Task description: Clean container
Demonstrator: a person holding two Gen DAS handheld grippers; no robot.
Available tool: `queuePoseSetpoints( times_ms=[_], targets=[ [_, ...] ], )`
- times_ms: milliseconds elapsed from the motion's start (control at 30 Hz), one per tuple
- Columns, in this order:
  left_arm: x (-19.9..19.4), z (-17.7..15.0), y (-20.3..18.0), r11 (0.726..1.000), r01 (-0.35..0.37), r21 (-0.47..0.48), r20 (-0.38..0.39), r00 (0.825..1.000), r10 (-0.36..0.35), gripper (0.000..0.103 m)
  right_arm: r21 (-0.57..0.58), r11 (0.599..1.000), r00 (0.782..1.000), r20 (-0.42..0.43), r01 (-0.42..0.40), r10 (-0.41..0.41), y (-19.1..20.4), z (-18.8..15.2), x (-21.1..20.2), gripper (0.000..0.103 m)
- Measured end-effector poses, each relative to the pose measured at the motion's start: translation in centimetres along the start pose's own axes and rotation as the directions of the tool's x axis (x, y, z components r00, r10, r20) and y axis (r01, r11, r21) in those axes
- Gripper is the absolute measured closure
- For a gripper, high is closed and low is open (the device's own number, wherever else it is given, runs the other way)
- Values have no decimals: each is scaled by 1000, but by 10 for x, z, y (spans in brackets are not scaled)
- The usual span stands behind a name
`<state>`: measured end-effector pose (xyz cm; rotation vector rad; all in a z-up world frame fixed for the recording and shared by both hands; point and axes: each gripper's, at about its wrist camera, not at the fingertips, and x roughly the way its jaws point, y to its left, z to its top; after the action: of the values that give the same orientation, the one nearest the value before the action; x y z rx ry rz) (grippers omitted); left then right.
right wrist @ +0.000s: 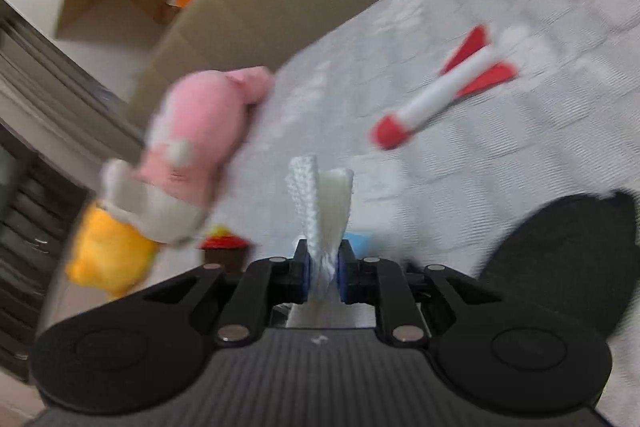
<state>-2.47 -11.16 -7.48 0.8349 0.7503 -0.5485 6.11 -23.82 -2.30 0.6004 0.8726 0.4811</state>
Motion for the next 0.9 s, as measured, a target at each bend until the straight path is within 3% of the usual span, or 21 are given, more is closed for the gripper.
queuePoseSetpoints(
  times_ms=[100, 167, 233, 267, 300, 333, 367, 400, 467, 500, 567, 667, 733, 767, 833, 900],
  targets=[
    [-8, -1, 13, 993, 91, -75, -4, 996, -92, 24, -93, 996, 999, -47, -2, -2, 11, 5, 22, 87],
    [-14, -4, 30, 982, 132, -138, -21, 990, -136, 12, -87, 996, 996, -90, 0, -8, 8, 6, 35, 87],
    [-21, -13, 64, 936, 155, -316, -12, 986, -168, 9, -72, 997, 994, -94, 42, -48, 1, 6, 39, 86],
    [-25, -21, 85, 887, 159, -433, 2, 984, -176, 9, -70, 995, 993, -90, 71, -77, -3, 6, 37, 86],
    [-25, -31, 111, 799, 169, -577, 33, 982, -184, 9, -64, 993, 990, -86, 103, -108, -7, 6, 34, 86],
    [-20, -43, 132, 691, 182, -699, 61, 979, -196, 8, -49, 991, 989, -77, 123, -126, -11, 7, 30, 86],
    [-15, -55, 153, 566, 192, -802, 90, 975, -203, 8, -25, 992, 990, -65, 123, -124, -15, 9, 25, 86],
    [-7, -66, 166, 461, 183, -868, 92, 973, -213, 8, -6, 993, 992, -52, 116, -116, -17, 11, 21, 86],
    [19, -76, 178, 352, 144, -925, 62, 970, -235, 8, 20, 994, 994, -25, 103, -103, -19, 14, 13, 86],
    [31, -75, 176, 342, 150, -928, 60, 964, -259, 8, 11, 995, 995, -16, 104, -103, -18, 14, 10, 86],
    [57, -71, 172, 328, 164, -930, 59, 949, -309, 24, -13, 994, 994, -6, 110, -110, -15, 15, 9, 86],
    [45, -40, 145, 562, 153, -812, 22, 972, -234, 34, -45, 989, 990, -3, 138, -138, -12, 14, 12, 86],
    [27, -15, 109, 777, 127, -616, 14, 988, -151, 36, -72, 982, 985, 23, 175, -174, -10, 13, 12, 86],
    [18, -3, 91, 862, 104, -496, 19, 994, -109, 36, -76, 982, 984, 37, 175, -172, -9, 14, 9, 86],
    [12, 9, 59, 925, 139, -353, 35, 990, -135, 36, -39, 996, 996, 26, 86, -85, -10, 14, 5, 86],
    [11, 14, 40, 951, 142, -274, 25, 990, -140, 34, 34, 999, 999, -32, -25, 26, -14, 10, 11, 86]
  ],
)
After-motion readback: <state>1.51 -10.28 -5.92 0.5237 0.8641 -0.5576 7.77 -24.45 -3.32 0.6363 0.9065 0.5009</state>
